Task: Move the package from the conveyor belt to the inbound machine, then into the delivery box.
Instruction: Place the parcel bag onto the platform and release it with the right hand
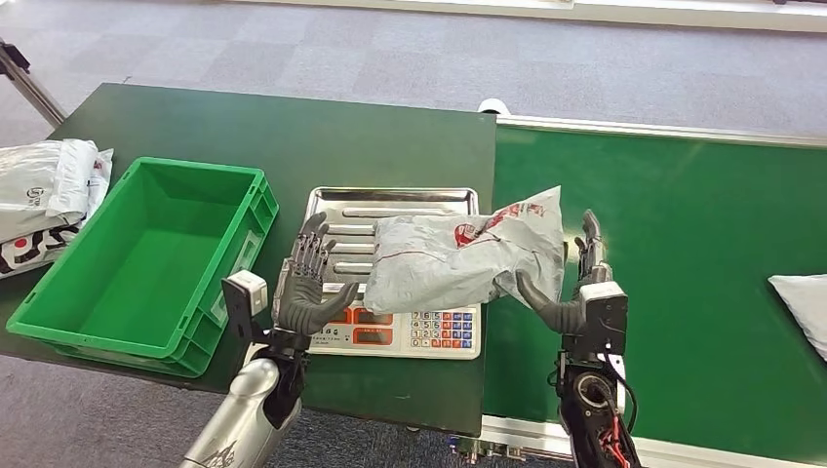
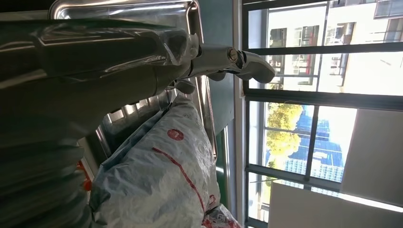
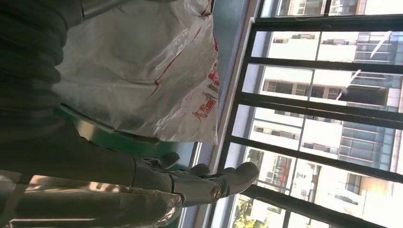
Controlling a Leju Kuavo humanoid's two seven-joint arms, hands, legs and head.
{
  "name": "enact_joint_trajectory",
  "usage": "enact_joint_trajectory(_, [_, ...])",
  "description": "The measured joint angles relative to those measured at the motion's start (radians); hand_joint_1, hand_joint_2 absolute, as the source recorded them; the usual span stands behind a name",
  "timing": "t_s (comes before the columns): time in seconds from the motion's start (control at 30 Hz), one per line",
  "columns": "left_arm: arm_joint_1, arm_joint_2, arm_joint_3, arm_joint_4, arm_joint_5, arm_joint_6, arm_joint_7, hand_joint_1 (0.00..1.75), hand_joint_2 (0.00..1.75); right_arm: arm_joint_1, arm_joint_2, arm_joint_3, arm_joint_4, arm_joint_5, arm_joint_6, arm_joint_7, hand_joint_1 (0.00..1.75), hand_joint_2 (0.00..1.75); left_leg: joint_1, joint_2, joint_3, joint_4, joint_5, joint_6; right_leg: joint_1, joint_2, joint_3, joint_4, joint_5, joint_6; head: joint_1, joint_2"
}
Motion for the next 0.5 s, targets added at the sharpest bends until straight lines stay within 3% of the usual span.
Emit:
enact_joint_trajectory(0.2, [0.0,0.0,0.001,0.005,0.001,0.008,-0.002,0.0,1.75,0.025,-0.011,-0.026,-0.051,0.031,0.048,0.065,0.0,1.75,0.0,0.001,0.0,0.0,0.0,0.0,0.0,0.0,0.0,0.0,0.0,0.0,0.0,0.0])
enact_joint_trajectory(0.37, [0.0,0.0,0.002,0.008,-0.001,0.013,-0.004,0.0,1.75,0.032,-0.023,-0.026,-0.051,0.042,0.077,0.068,0.0,1.75,0.0,0.0,0.0,0.0,0.0,0.0,0.0,0.0,0.0,0.0,0.0,0.0,0.0,0.0])
enact_joint_trajectory(0.5, [0.002,0.0,0.002,0.008,-0.004,0.015,-0.009,0.0,1.75,0.046,-0.036,-0.025,-0.043,-0.063,0.263,0.046,0.0,1.75,0.0,0.0,0.0,0.0,0.0,0.0,0.0,0.0,0.0,0.0,0.0,0.0,0.0,0.0])
